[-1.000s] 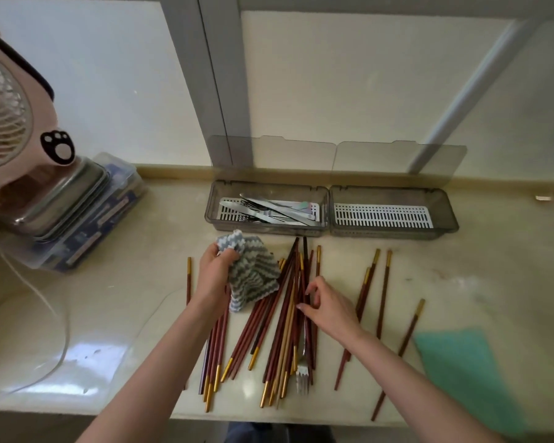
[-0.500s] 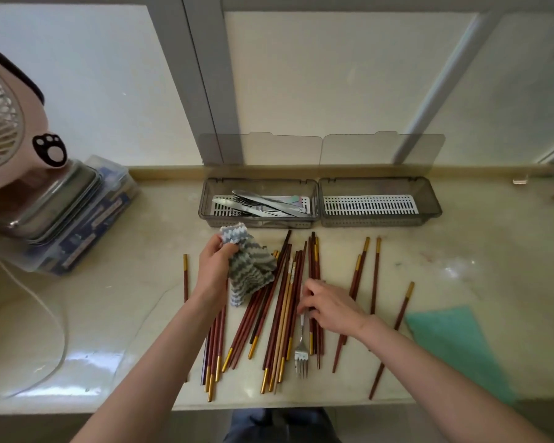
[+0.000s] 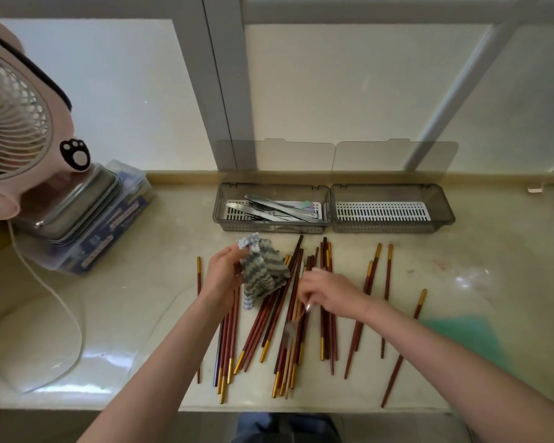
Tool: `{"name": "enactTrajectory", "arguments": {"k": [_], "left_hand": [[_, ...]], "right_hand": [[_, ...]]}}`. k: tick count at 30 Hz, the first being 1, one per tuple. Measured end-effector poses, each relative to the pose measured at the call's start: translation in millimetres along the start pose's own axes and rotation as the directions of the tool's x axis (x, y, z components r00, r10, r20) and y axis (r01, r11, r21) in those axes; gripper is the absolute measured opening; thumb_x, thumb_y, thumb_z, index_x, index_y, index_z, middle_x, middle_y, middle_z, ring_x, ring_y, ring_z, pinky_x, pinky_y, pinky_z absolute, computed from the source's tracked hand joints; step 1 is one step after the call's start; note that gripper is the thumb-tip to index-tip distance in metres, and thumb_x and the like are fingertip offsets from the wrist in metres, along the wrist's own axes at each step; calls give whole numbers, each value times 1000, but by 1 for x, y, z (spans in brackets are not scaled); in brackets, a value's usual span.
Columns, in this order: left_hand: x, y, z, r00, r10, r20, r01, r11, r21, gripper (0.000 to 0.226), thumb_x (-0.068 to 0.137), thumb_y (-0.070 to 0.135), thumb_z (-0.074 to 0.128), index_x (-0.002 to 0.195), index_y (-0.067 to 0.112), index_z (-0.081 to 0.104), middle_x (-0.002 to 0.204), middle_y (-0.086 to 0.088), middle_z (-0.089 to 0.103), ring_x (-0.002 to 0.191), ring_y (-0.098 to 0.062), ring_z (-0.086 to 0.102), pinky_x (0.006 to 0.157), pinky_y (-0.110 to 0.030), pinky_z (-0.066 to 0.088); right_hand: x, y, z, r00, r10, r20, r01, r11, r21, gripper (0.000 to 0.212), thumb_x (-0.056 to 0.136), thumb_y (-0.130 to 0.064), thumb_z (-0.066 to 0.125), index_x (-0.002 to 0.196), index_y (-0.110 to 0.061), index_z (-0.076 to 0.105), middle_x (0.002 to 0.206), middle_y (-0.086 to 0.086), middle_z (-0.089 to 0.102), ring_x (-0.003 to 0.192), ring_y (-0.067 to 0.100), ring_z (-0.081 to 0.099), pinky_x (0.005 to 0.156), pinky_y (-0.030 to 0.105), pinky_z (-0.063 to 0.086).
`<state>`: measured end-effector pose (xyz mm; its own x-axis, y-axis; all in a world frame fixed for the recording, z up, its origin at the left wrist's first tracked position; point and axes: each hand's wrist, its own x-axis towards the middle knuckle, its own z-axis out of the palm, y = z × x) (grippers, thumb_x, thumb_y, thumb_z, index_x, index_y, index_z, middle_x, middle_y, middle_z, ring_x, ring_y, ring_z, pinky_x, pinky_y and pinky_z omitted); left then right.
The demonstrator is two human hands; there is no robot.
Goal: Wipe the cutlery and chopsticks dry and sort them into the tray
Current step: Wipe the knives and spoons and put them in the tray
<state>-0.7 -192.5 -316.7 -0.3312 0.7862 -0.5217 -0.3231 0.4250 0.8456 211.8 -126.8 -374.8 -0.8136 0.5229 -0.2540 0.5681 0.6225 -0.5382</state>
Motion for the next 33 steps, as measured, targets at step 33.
{"name": "enactTrajectory", "arguments": {"k": [33], "left_hand": [[20, 10, 24, 990, -82, -118, 71, 993, -96, 10, 81, 5, 65, 87, -3, 62, 88, -21, 67, 81, -33, 66, 80, -44, 55]], "right_hand": [[16, -85, -14, 850, 470, -240, 75, 343, 936, 7, 90, -4, 59, 86, 2, 58, 51, 2, 47, 40, 4, 41, 45, 13, 35]]}}
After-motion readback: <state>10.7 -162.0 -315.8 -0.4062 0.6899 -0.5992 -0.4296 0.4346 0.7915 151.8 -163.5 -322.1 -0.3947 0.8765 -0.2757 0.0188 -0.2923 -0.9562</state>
